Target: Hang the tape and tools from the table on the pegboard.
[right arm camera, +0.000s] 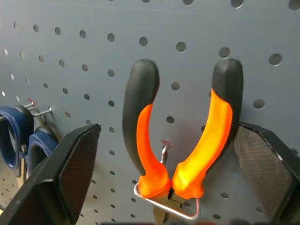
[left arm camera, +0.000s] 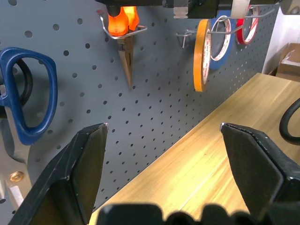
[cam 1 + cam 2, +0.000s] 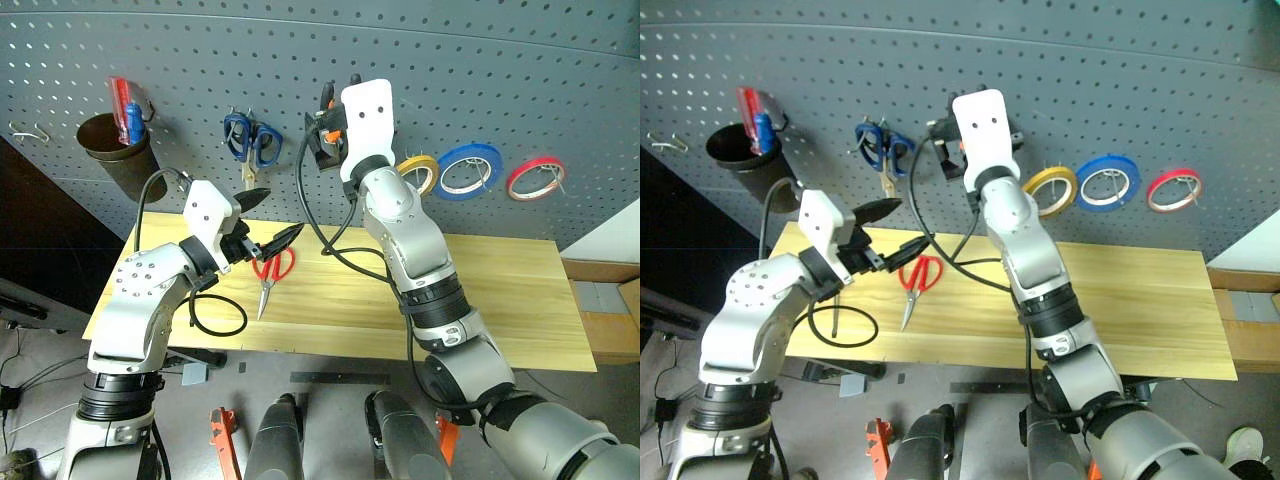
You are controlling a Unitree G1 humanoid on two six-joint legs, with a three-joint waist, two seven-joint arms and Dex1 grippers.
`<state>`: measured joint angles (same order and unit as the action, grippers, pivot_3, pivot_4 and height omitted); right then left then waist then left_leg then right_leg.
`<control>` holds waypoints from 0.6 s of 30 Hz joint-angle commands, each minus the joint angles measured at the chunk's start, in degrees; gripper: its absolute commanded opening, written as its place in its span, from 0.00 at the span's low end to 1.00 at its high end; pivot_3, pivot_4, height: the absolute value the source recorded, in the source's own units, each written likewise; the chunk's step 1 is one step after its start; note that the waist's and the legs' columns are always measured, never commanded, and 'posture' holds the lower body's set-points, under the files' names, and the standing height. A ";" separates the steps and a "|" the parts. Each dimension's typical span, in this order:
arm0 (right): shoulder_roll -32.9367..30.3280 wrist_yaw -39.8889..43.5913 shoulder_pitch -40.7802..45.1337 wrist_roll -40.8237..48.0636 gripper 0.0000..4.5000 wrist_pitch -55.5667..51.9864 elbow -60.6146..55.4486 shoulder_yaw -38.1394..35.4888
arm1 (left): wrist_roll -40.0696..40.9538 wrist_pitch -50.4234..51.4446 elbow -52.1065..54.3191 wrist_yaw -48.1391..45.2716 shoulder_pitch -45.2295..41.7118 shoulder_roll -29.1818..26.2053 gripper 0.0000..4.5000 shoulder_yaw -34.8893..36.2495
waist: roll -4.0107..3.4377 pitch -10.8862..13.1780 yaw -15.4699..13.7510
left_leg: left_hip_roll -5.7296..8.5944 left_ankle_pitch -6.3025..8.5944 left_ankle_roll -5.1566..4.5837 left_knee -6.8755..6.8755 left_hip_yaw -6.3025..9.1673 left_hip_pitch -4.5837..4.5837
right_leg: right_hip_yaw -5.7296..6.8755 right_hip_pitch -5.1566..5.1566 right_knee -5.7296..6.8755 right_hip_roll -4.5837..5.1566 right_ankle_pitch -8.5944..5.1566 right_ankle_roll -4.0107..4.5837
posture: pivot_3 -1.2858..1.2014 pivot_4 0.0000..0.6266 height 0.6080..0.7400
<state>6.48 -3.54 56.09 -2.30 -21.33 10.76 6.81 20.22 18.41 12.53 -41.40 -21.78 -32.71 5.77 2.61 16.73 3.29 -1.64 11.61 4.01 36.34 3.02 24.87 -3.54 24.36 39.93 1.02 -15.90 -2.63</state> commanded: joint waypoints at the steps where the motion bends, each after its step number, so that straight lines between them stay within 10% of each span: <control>1: -0.22 1.25 0.46 2.61 0.99 -1.67 -9.59 -2.79 | -0.33 -0.88 0.94 0.68 0.46 0.61 0.92 -0.32 | 0.00 0.00 -0.01 | 0.00 0.00 0.00 0.00 0.00 0.00 | 0.00 0.00 0.00 0.00 0.00 0.00 | 0.51 0.33 1.00; 11: -7.37 10.47 -0.50 22.11 0.99 -18.38 -25.82 -15.60 | -1.17 2.65 2.39 4.14 4.91 1.85 0.92 -1.79 | -0.01 -0.01 0.02 | 0.00 0.00 -0.01 0.03 0.03 0.00 | 0.01 -0.05 0.00 0.01 0.00 0.00 | 0.50 0.36 1.00; 18: -23.73 25.71 -17.65 43.16 0.99 -45.75 -39.66 -13.47 | -5.54 17.44 1.87 14.73 7.64 3.28 0.92 -3.13 | -0.06 -0.05 -0.06 | -0.02 0.04 -0.07 0.03 0.12 -0.01 | 0.04 -0.16 -0.10 0.02 -0.01 0.00 | 0.50 0.38 1.00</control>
<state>-16.18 19.91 38.79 37.14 -63.62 -23.76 -7.75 15.57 32.19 12.89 -30.04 -13.36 -30.11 2.14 2.55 16.68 3.24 -1.63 11.65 3.92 36.38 3.12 24.87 -3.53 24.20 39.83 1.04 -15.91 -2.63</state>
